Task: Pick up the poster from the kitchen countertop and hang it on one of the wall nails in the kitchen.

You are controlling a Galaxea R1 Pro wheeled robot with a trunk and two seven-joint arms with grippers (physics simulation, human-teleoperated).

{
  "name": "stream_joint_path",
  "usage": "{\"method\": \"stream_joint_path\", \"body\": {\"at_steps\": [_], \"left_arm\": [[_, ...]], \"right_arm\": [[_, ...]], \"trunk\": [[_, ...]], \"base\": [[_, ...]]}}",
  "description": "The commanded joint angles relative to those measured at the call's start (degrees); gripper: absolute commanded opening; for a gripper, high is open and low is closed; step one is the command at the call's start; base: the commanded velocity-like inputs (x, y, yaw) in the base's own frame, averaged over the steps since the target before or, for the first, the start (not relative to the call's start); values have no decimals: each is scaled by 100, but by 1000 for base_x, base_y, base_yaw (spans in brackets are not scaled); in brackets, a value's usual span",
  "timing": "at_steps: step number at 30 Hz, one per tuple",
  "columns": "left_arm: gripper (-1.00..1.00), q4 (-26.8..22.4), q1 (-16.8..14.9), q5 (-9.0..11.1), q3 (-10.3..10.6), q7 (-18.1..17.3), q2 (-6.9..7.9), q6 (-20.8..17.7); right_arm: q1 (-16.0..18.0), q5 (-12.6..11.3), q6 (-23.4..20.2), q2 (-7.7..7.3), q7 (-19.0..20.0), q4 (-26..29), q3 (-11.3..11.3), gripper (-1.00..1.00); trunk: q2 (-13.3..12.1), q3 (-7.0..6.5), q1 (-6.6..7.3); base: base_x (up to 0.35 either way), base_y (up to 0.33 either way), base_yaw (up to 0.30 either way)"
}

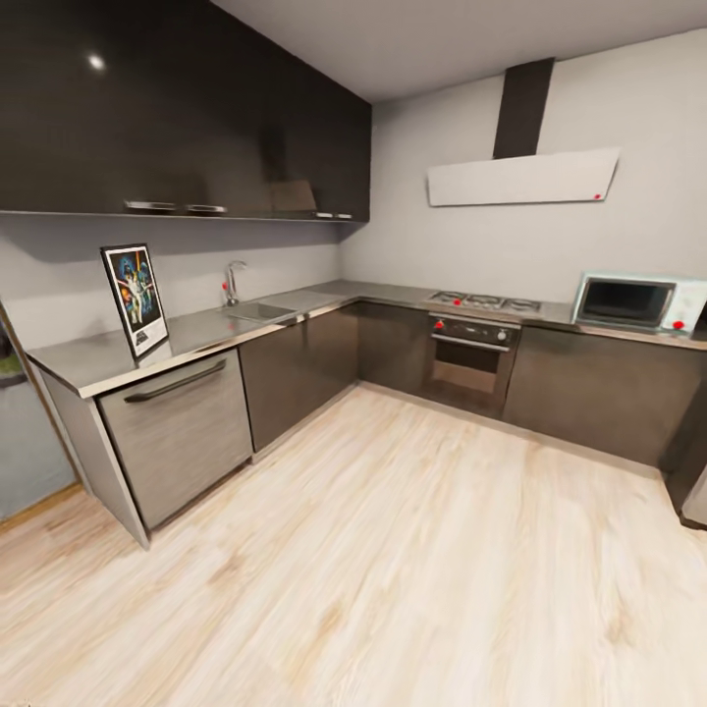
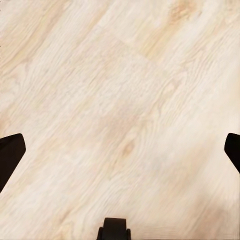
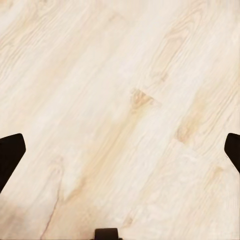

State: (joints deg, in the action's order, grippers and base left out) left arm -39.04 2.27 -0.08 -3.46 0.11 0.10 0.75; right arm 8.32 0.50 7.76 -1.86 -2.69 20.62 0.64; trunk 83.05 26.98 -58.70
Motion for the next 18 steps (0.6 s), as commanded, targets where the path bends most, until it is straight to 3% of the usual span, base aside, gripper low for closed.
{"method": "stream_joint_path", "body": {"at_steps": [1, 11, 12, 18], "left_arm": [[100, -7, 2, -1, -5, 0, -1, 10], [100, -5, 2, -1, -37, -3, -1, 21], [100, -2, 2, -1, -169, -8, -1, 21], [100, 48, 2, -1, -277, -11, -1, 21]], "right_arm": [[3, 7, 20, 2, -19, -5, 9, 100], [3, 11, 24, 10, -29, -4, 15, 100], [3, 11, 24, 10, -29, -5, 15, 100], [3, 16, 24, 10, -29, -5, 15, 100]], "trunk": [[2, 5, -3], [2, 5, -3], [2, 5, -3], [2, 5, -3]], "base": [[183, -138, 267], [36, -28, 284], [1, -1, 288], [0, 0, 288]]}}
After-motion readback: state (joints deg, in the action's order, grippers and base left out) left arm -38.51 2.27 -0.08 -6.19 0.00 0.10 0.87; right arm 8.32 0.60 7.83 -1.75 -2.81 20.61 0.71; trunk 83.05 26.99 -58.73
